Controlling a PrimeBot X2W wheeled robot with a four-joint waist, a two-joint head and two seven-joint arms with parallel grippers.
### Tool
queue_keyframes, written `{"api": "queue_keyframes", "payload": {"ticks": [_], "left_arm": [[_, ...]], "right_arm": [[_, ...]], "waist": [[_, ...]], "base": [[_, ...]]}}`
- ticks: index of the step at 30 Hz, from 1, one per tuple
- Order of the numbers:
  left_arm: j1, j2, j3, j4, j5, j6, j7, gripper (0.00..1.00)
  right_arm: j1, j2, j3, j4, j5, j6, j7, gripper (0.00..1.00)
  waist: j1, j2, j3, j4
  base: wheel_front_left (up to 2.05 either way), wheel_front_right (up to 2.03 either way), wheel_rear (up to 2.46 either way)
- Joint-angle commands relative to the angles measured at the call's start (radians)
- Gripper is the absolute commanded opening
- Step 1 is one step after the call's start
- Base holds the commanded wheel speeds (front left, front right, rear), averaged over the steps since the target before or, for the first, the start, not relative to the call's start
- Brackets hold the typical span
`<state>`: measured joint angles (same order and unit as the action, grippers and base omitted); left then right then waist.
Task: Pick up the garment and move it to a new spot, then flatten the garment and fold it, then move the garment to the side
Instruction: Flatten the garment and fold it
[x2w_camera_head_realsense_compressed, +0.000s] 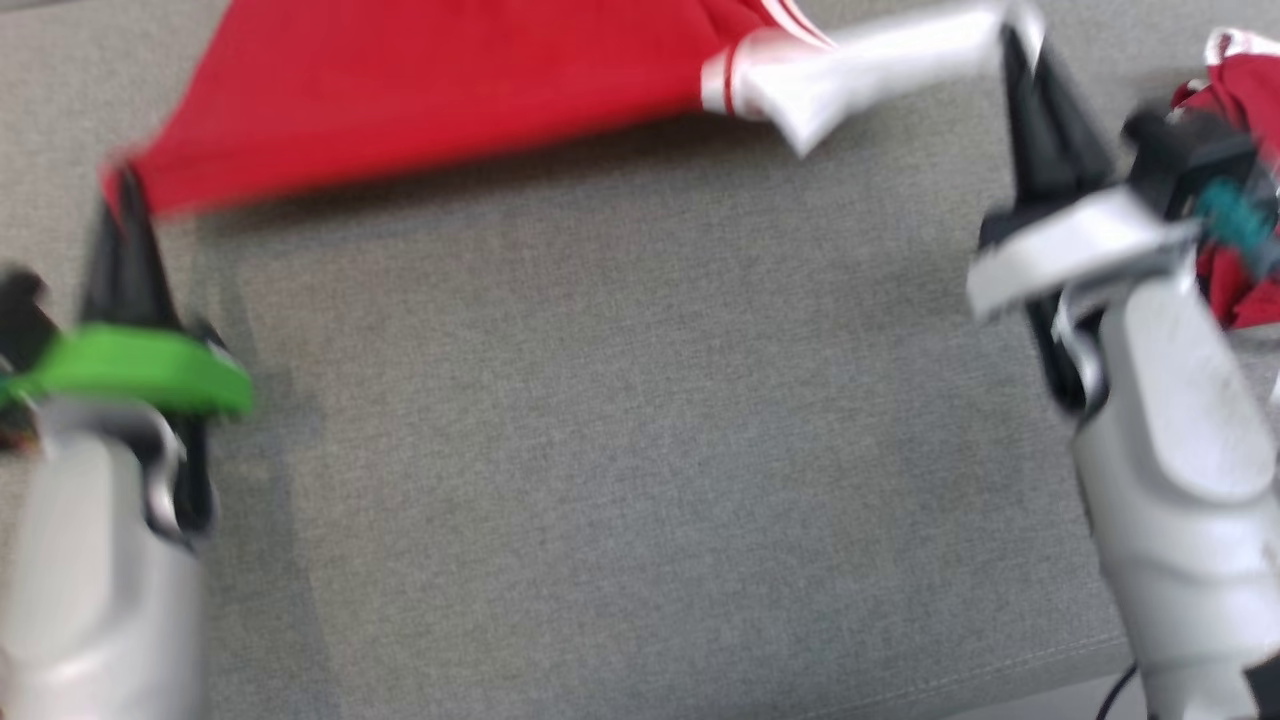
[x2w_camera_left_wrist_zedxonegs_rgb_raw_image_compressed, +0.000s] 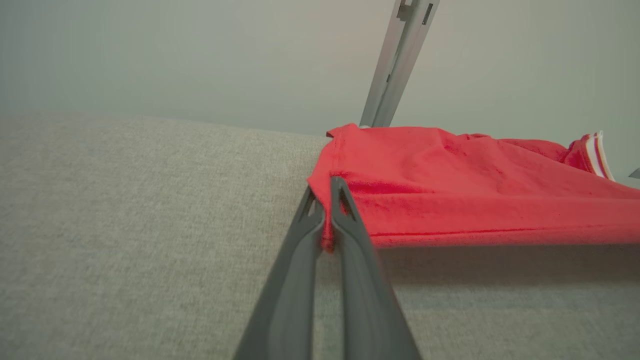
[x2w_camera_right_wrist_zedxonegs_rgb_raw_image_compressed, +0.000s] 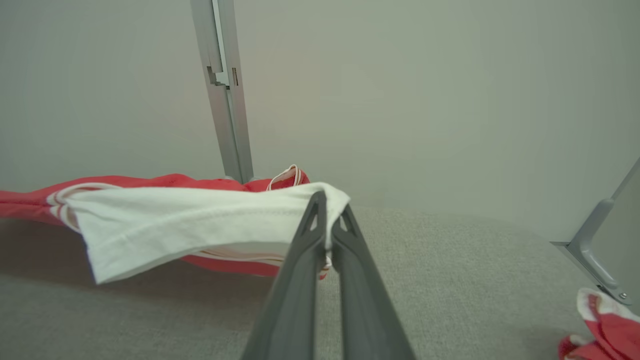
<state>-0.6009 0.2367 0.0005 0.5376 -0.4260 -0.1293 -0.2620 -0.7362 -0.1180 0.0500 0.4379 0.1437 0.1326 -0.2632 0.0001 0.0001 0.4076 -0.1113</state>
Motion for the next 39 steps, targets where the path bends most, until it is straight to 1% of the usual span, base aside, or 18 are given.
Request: {"api": "queue_keyframes", "payload": {"ticks": [1,6,9,11,13,18,21,25,32,36,39], "left_arm": [[0.064,-0.017,0.008,0.007,0.008,-0.001,-0.003,0.0],[0.259,-0.1,0.045,0.039,0.009,0.0,-0.003,0.0],[0.35,-0.134,0.065,0.037,0.015,0.001,-0.003,0.0],[0.404,-0.153,0.059,0.031,0.019,0.001,-0.003,0.0],[0.452,-0.164,0.052,0.026,0.018,0.001,-0.003,0.0],[0.549,-0.179,0.07,0.001,0.008,0.001,-0.004,0.0],[0.604,-0.181,0.072,-0.018,0.009,0.001,-0.004,0.0],[0.669,-0.182,0.049,-0.043,-0.024,0.001,-0.004,0.0],[0.74,-0.182,-0.004,-0.101,-0.048,0.001,-0.004,0.0],[0.732,-0.183,-0.027,-0.169,-0.047,0.0,-0.004,0.0],[0.685,-0.183,-0.042,-0.221,-0.042,0.0,-0.004,0.0]], "right_arm": [[0.066,-0.003,0.008,-0.004,0.02,-0.003,-0.001,0.0],[0.286,0.0,0.016,0.004,0.081,-0.003,-0.001,0.0],[0.388,0.008,-0.001,0.002,0.104,-0.003,-0.002,0.0],[0.449,0.011,-0.008,0.0,0.113,-0.003,-0.002,0.0],[0.501,0.013,-0.016,-0.001,0.118,-0.003,-0.002,0.0],[0.623,0.021,-0.032,0.001,0.137,-0.003,-0.002,0.0],[0.69,0.029,-0.039,0.002,0.146,-0.003,-0.002,0.0],[0.766,0.036,-0.036,0.0,0.152,-0.003,-0.002,0.0],[0.824,0.042,-0.053,-0.029,0.157,-0.003,-0.002,0.0],[0.778,0.046,-0.062,-0.07,0.156,-0.003,-0.002,0.0],[0.727,0.052,-0.07,-0.102,0.159,-0.003,-0.002,0.0]], "waist": [[-0.0001,-0.0001,-0.076,-0.002],[-0.0001,-0.0001,-0.155,0.002],[-0.0001,-0.0001,-0.202,0.006],[-0.0001,-0.0001,-0.23,0.009],[-0.0001,-0.0001,-0.258,0.013],[-0.0001,-0.0001,-0.324,0.022],[-0.0001,-0.0001,-0.356,0.026],[-0.0001,-0.0001,-0.383,0.029],[-0.0001,-0.0001,-0.385,0.025],[-0.0001,-0.0001,-0.362,0.024],[-0.0001,-0.0001,-0.335,0.028]], "base": [[0.0,0.0,0.0],[0.0,0.0,0.0],[0.0,0.0,0.0],[0.0,0.0,0.0],[0.0,0.0,0.0],[0.0,0.0,0.0],[0.0,0.0,0.0],[0.0,0.0,0.0],[0.0,0.0,0.0],[0.0,0.0,0.0],[0.0,0.0,0.0]]}}
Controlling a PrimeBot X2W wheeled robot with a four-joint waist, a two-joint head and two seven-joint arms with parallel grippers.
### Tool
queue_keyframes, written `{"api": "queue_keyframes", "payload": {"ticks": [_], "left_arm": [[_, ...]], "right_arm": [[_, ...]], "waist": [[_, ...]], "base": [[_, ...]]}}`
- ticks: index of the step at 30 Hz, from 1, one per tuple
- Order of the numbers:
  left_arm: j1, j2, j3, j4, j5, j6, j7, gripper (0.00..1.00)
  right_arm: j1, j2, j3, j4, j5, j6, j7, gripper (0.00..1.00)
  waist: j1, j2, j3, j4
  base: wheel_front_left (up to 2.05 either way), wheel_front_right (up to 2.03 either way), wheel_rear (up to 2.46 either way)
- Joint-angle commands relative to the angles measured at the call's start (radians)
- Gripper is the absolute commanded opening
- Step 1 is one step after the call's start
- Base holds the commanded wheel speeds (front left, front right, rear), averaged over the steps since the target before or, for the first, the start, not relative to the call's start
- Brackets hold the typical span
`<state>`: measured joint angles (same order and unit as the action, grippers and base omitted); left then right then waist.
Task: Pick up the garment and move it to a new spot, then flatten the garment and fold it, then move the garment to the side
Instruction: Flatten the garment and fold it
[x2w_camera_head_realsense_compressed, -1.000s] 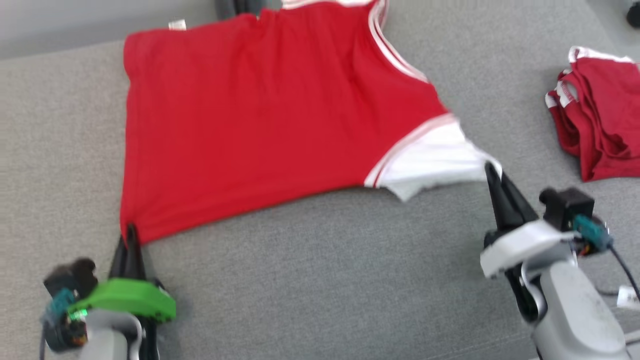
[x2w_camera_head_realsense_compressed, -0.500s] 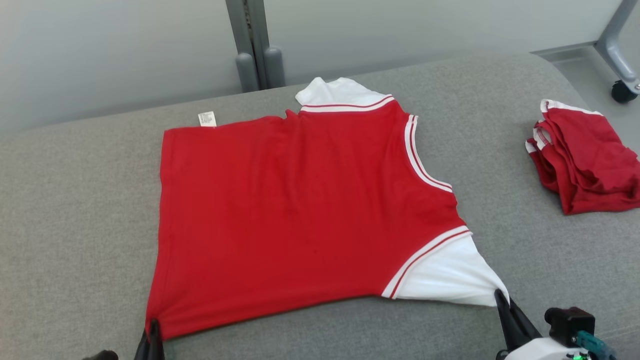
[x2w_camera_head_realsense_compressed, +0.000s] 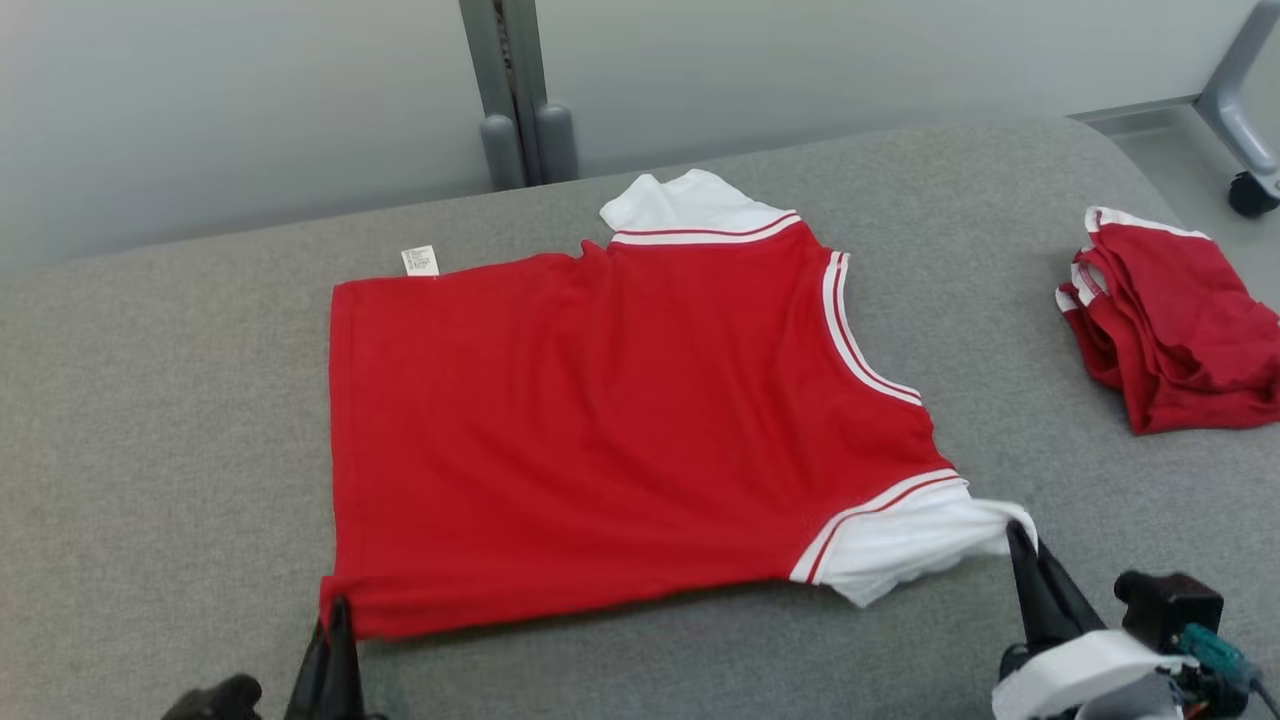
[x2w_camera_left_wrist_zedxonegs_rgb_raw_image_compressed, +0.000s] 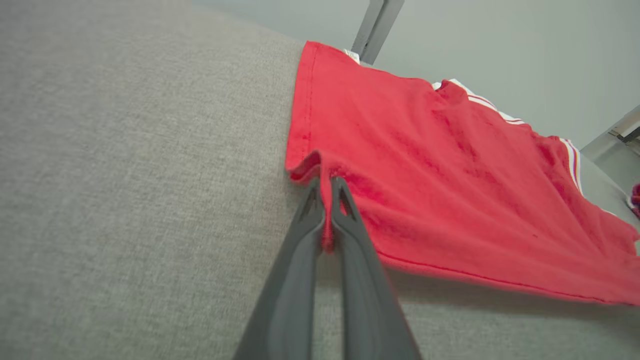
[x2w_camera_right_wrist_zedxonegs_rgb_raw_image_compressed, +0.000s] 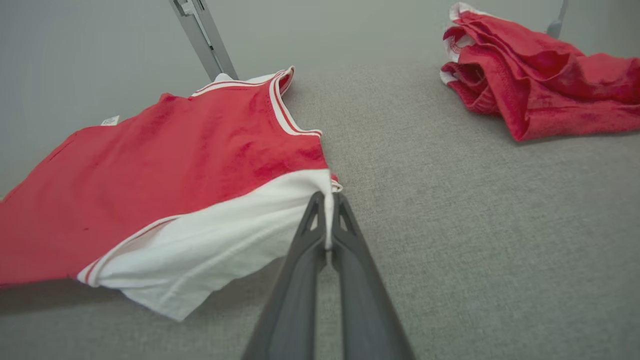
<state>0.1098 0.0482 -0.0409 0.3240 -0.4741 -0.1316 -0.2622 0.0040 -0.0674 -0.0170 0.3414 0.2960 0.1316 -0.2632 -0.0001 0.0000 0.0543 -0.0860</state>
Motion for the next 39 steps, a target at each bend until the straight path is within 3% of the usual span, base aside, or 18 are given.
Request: {"api": "queue_keyframes", "payload": {"ticks": [1,8,19,30,31,32,33,39], "left_arm": [[-0.04,0.005,-0.006,-0.019,0.01,0.003,-0.003,0.0],[-0.176,0.006,-0.01,-0.03,-0.01,0.003,-0.003,0.0],[-0.372,0.006,-0.012,0.059,0.034,0.003,-0.003,0.0],[-0.485,0.005,0.015,0.11,0.073,0.003,-0.003,0.0],[-0.49,0.005,0.019,0.115,0.077,0.003,-0.003,0.2],[-0.493,0.006,0.028,0.115,0.078,0.003,-0.003,0.76],[-0.494,0.006,0.039,0.117,0.078,0.003,-0.004,1.0],[-0.442,0.005,0.067,0.065,0.076,0.003,-0.003,1.0]], "right_arm": [[-0.031,0.002,-0.005,-0.012,0.007,-0.002,-0.002,0.0],[-0.209,0.008,-0.008,-0.021,-0.017,-0.002,-0.002,0.0],[-0.495,0.014,-0.005,0.105,-0.107,-0.002,-0.002,0.0],[-0.637,0.014,-0.039,0.208,-0.179,-0.002,-0.002,0.0],[-0.642,0.014,-0.04,0.212,-0.178,-0.002,-0.002,0.2],[-0.643,0.014,-0.04,0.213,-0.177,-0.002,-0.002,0.57],[-0.642,0.015,-0.039,0.209,-0.172,-0.002,-0.002,1.0],[-0.562,0.015,-0.046,0.151,-0.192,-0.002,-0.001,1.0]], "waist": [[0.0001,0.0,0.027,0.004],[0.0001,0.0,0.101,0.014],[0.0001,0.0,0.222,0.015],[0.0001,0.0,0.293,0.024],[0.0001,0.0,0.295,0.024],[0.0001,0.0,0.296,0.025],[0.0001,0.0,0.296,0.026],[0.0001,0.0,0.283,0.028]], "base": [[0.0,0.0,0.0],[0.0,0.0,0.0],[0.0,0.0,0.0],[0.0,0.0,0.0],[0.0,0.0,0.0],[0.0,0.0,0.0],[0.0,0.0,0.0],[0.0,0.0,0.0]]}}
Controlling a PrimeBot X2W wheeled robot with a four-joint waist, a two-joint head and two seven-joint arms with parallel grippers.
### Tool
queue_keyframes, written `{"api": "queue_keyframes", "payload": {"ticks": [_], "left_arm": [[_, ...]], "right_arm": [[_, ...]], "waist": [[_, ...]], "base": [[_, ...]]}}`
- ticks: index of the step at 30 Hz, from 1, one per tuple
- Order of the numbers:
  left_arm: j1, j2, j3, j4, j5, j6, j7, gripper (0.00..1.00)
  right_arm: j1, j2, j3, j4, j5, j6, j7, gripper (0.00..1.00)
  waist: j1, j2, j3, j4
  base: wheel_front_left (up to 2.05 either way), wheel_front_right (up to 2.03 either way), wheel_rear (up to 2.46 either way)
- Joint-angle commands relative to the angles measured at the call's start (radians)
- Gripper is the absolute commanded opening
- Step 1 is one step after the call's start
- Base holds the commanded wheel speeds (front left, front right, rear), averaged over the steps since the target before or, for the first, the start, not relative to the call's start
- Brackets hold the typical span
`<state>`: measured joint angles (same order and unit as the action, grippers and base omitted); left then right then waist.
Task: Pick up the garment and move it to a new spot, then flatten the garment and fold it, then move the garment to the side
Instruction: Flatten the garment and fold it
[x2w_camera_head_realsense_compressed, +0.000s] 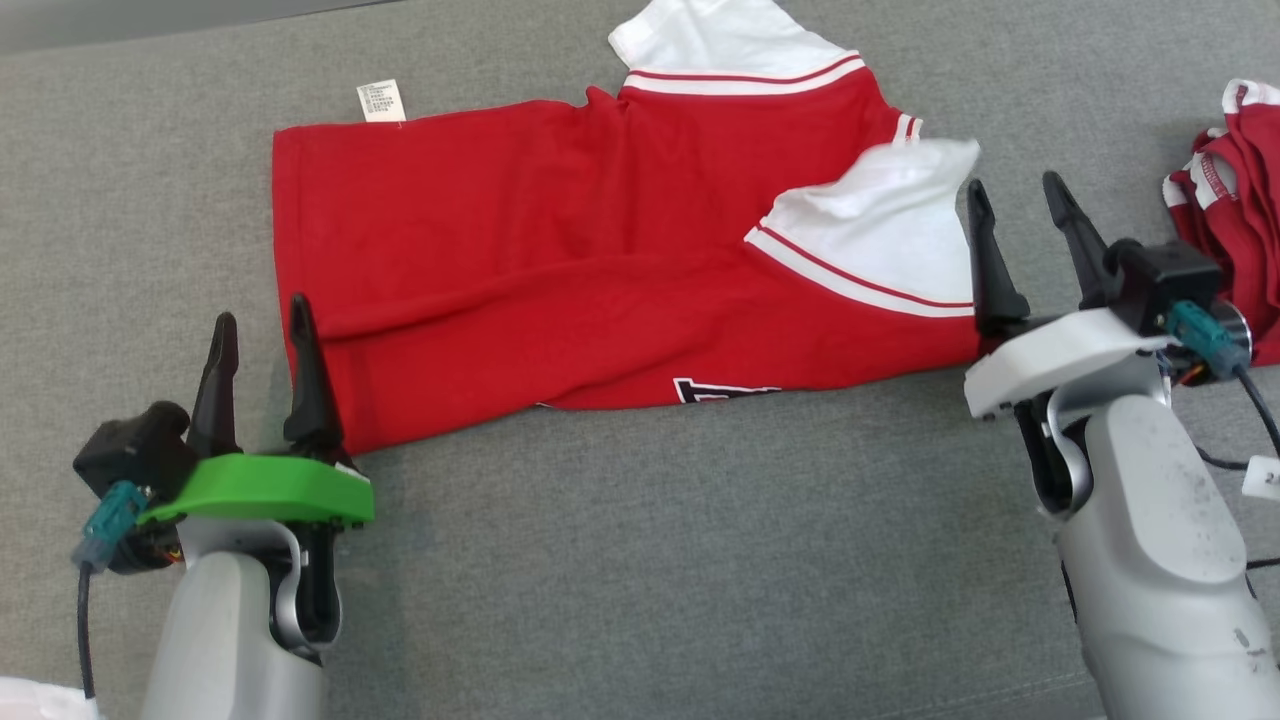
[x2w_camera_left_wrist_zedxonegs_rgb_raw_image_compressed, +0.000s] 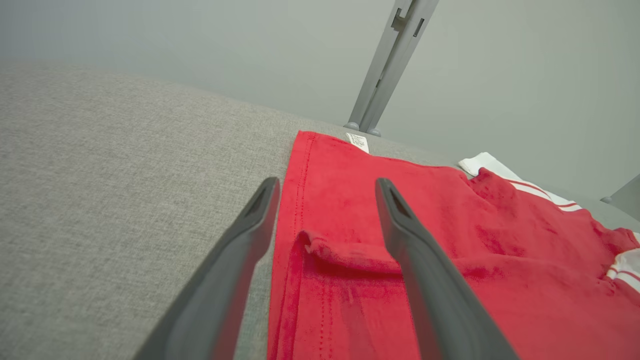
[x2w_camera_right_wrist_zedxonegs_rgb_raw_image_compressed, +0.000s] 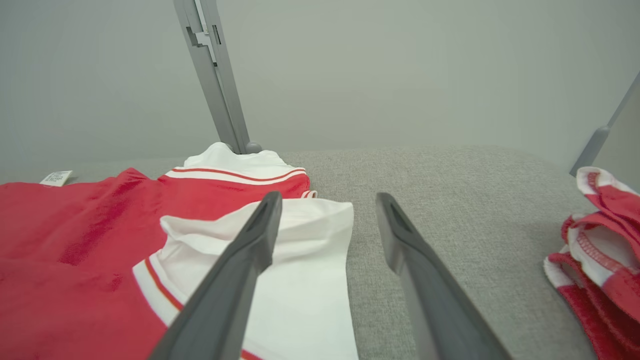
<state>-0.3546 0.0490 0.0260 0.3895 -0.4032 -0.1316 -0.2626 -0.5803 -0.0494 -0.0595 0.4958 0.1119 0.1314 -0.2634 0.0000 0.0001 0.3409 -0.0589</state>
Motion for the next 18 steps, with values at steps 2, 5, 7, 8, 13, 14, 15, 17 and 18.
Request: {"api": "queue_keyframes", "payload": {"ticks": [2,5,7,8,13,14,15,17,18], "left_arm": [[0.053,0.004,-0.004,-0.013,0.002,0.003,-0.003,1.0],[0.092,0.004,-0.034,-0.015,0.011,0.003,-0.003,1.0],[0.118,0.005,-0.055,-0.003,0.023,0.003,-0.003,1.0],[0.125,0.005,-0.06,0.007,0.022,0.003,-0.003,1.0],[0.106,0.005,-0.045,0.067,0.055,0.003,-0.003,1.0],[0.098,0.005,-0.043,0.08,0.064,0.003,-0.003,1.0],[0.089,0.005,-0.04,0.093,0.073,0.003,-0.003,1.0],[0.079,0.005,-0.035,0.122,0.087,0.003,-0.002,1.0],[0.079,0.005,-0.033,0.144,0.094,0.003,-0.001,1.0]], "right_arm": [[0.061,-0.003,-0.007,-0.026,-0.009,-0.002,-0.001,1.0],[0.123,-0.003,-0.008,-0.046,-0.012,-0.002,-0.001,1.0],[0.165,-0.003,-0.002,-0.042,-0.016,-0.002,-0.001,1.0],[0.175,-0.004,-0.004,-0.042,-0.015,-0.002,-0.001,1.0],[0.201,-0.003,-0.005,-0.019,-0.025,-0.002,-0.001,1.0],[0.197,-0.003,-0.004,-0.01,-0.025,-0.002,-0.001,1.0],[0.189,-0.003,-0.004,0.001,-0.028,-0.002,-0.001,1.0],[0.177,-0.003,0.005,0.032,-0.038,-0.002,-0.001,1.0],[0.172,-0.003,0.007,0.049,-0.041,-0.002,-0.001,1.0]], "waist": [[0.0,-0.0001,-0.012,0.0],[0.0,-0.0001,-0.022,-0.001],[0.0,-0.0001,-0.026,-0.003],[0.0,-0.0001,-0.027,-0.005],[0.0,-0.0001,-0.013,-0.012],[0.0,-0.0001,-0.01,-0.012],[0.0,-0.0001,-0.006,-0.013],[0.0,-0.0001,-0.001,-0.013],[0.0,-0.0001,0.0,-0.013]], "base": [[0.0,0.0,0.0],[0.0,0.0,0.0],[0.0,0.0,0.0],[0.0,0.0,0.0],[0.0,0.0,0.0],[0.0,0.0,0.0],[0.0,0.0,0.0],[0.0,0.0,0.0],[0.0,0.0,0.0]]}}
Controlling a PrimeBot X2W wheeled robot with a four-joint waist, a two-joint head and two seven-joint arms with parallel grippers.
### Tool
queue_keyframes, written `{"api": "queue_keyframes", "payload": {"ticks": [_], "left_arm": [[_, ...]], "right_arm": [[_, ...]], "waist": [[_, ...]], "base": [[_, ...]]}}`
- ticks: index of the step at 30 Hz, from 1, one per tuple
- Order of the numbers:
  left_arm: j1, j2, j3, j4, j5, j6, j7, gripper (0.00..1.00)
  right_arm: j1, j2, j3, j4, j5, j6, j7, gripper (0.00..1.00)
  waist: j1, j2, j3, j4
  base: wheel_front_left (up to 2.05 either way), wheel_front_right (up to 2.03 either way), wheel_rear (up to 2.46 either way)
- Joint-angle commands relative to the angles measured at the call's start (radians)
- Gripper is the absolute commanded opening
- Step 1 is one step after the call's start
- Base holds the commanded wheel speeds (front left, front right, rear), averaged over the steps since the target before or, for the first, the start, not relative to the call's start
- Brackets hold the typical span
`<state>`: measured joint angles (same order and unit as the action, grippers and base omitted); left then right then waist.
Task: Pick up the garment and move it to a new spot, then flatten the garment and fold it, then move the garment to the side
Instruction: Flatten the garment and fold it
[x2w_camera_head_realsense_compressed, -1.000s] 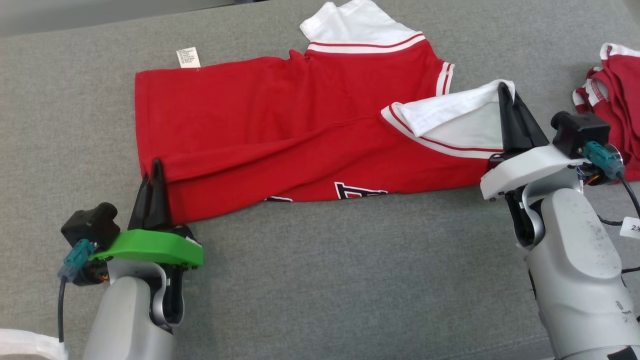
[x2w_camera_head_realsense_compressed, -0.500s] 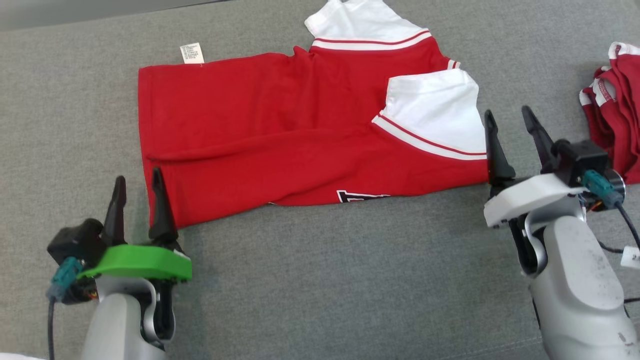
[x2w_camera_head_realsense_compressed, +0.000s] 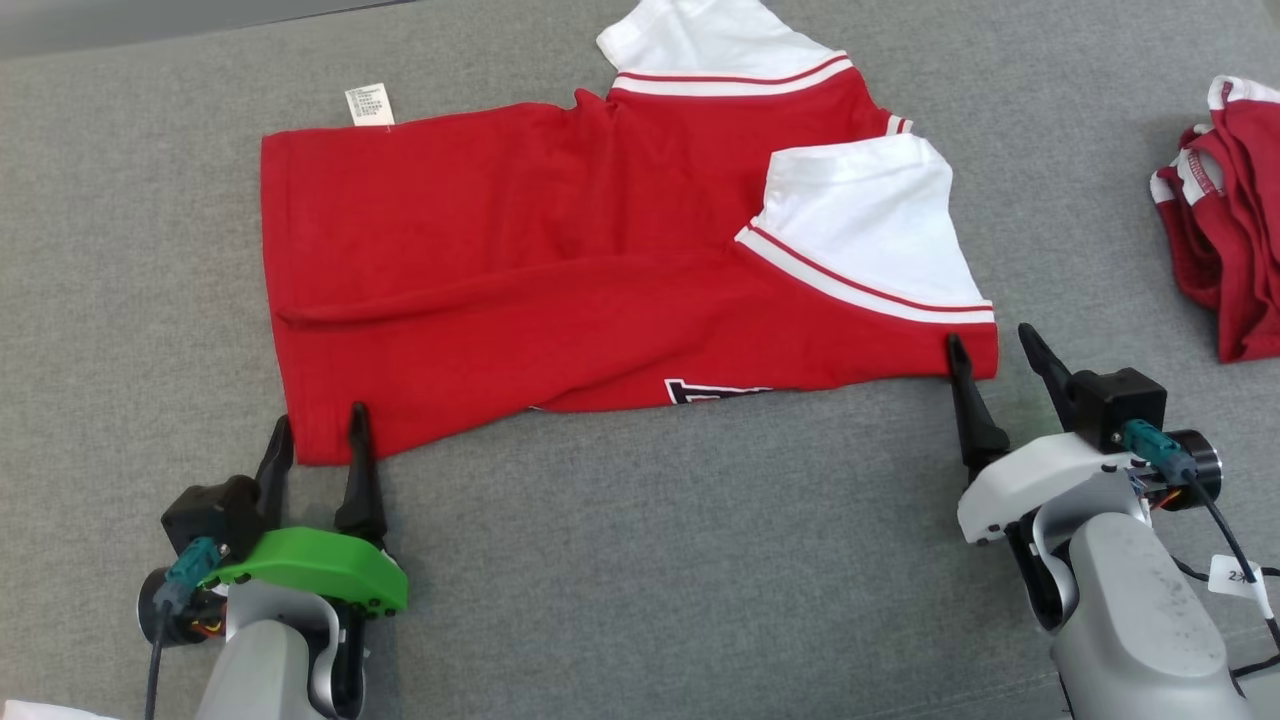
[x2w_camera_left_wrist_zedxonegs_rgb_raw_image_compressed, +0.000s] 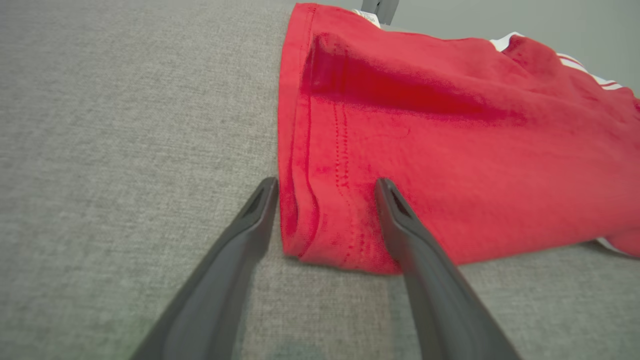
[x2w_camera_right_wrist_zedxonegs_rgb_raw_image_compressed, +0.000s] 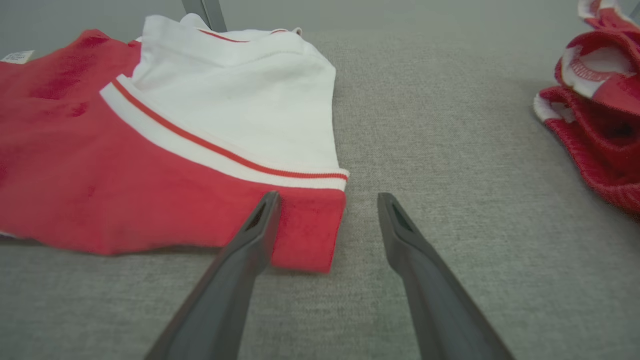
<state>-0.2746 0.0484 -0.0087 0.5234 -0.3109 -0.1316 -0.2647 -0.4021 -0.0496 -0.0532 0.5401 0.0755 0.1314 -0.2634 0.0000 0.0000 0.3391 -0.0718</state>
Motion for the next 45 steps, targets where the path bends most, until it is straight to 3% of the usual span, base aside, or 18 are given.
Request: {"api": "queue_keyframes", "payload": {"ticks": [1,6,8,9,10,11,15,27,36,45], "left_arm": [[-0.008,0.005,0.003,0.032,0.003,0.003,0.002,1.0],[-0.025,0.004,-0.019,0.135,0.003,0.003,0.009,1.0],[-0.03,0.003,-0.038,0.175,-0.011,0.003,0.012,0.97],[-0.034,0.001,-0.05,0.196,-0.018,0.003,0.014,0.47],[-0.039,0.001,-0.056,0.207,-0.021,0.003,0.015,0.18],[-0.045,0.001,-0.061,0.22,-0.024,0.003,0.016,0.0],[-0.064,-0.004,-0.082,0.222,-0.039,0.002,0.016,0.0],[-0.042,0.006,0.03,-0.076,-0.06,0.003,0.0,0.0],[0.142,0.007,0.044,-0.042,-0.095,0.003,0.0,0.0],[0.316,0.006,-0.06,-0.012,-0.147,0.025,0.001,0.0]], "right_arm": [[-0.014,-0.003,0.004,0.026,-0.009,-0.002,-0.001,1.0],[-0.039,-0.002,0.035,0.119,-0.002,-0.002,0.0,0.98],[-0.045,0.0,0.065,0.15,0.009,-0.001,0.001,0.0],[-0.048,0.002,0.08,0.16,0.019,-0.001,0.003,0.0],[-0.051,0.003,0.087,0.166,0.026,-0.001,0.003,0.0],[-0.057,0.001,0.094,0.172,0.039,-0.001,0.003,0.0],[-0.068,-0.001,0.1,0.15,0.082,-0.001,0.003,0.0],[-0.089,-0.004,0.017,0.037,0.155,-0.002,0.0,0.0],[0.066,-0.053,0.085,0.079,0.251,-0.002,-0.001,0.0],[0.242,-0.069,0.186,0.101,0.336,-0.002,-0.001,0.0]], "waist": [[0.0,0.0,0.004,0.0],[0.0,0.0,0.008,0.005],[0.0,0.0,0.009,0.008],[0.0,0.0,0.009,0.009],[0.0,0.0,0.01,0.01],[0.0,0.0,0.011,0.011],[0.0,0.0,0.01,0.014],[0.0,0.0,-0.096,0.024],[0.0,0.0,-0.218,0.025],[0.0,0.0,-0.262,0.041]], "base": [[0.0,0.0,0.0],[0.0,0.0,0.0],[0.0,0.0,0.0],[0.0,0.0,0.0],[0.0,0.0,0.0],[0.0,0.0,0.0],[0.0,0.0,0.0],[0.0,0.0,0.0],[0.0,0.0,0.0],[0.0,0.0,0.0]]}}
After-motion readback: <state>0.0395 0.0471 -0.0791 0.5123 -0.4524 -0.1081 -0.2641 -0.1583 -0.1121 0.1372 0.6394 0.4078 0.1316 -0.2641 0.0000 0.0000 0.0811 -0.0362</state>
